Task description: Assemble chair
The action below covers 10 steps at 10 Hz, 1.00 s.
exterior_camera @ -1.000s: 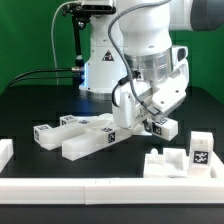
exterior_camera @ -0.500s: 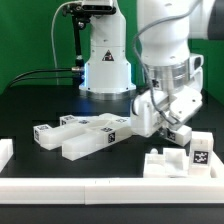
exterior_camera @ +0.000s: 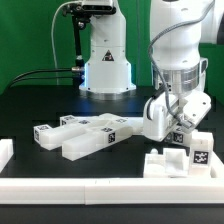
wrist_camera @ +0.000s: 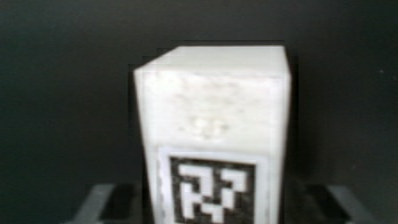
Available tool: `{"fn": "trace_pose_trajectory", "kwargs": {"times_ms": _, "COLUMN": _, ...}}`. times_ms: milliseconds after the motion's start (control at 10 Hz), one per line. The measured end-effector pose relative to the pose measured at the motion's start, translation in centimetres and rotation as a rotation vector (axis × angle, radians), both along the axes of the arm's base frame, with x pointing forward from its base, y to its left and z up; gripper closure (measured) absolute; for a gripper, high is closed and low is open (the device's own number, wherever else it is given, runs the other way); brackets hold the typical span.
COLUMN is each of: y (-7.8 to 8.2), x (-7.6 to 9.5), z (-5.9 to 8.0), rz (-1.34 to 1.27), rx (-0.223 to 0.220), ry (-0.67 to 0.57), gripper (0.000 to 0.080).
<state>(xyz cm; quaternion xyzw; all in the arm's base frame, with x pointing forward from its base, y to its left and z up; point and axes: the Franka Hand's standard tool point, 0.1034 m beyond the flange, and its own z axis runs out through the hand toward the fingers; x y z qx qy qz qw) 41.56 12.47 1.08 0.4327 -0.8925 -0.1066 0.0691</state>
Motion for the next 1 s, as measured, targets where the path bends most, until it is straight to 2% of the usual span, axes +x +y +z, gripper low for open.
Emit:
{"fn": "trace_pose_trajectory", "kwargs": {"times_ms": 100, "y": 0.0, "x": 0.0, "z": 0.1, "rz": 0.019, "rx": 0.006, "ry": -0.004, "gripper": 0.0317}}
{"fn": "trace_pose_trajectory", "kwargs": {"times_ms": 200, "y": 0.3, "x": 0.3, "z": 1.0, "rz": 0.036, "rx": 0.026, "ry": -0.019, "gripper": 0.0188}}
{"fn": "trace_pose_trajectory", "kwargs": {"times_ms": 500, "y": 2.2, "x": 0.7, "z": 3.9, "rz": 0.323, "rx": 0.135, "ry": -0.075, "gripper": 0.0151}}
{"fn": "trace_pose_trajectory", "kwargs": {"times_ms": 600, "y": 2.2, "x": 0.9, "z": 4.1, "rz": 0.442, "rx": 0.158, "ry": -0.085, "gripper": 0.0151}}
{"fn": "trace_pose_trajectory", "kwargs": {"times_ms": 1000, "y": 1.6, "x": 0.9, "z": 4.0, "rz": 0.679, "rx": 0.199, "ry": -0.125, "gripper": 0.015}}
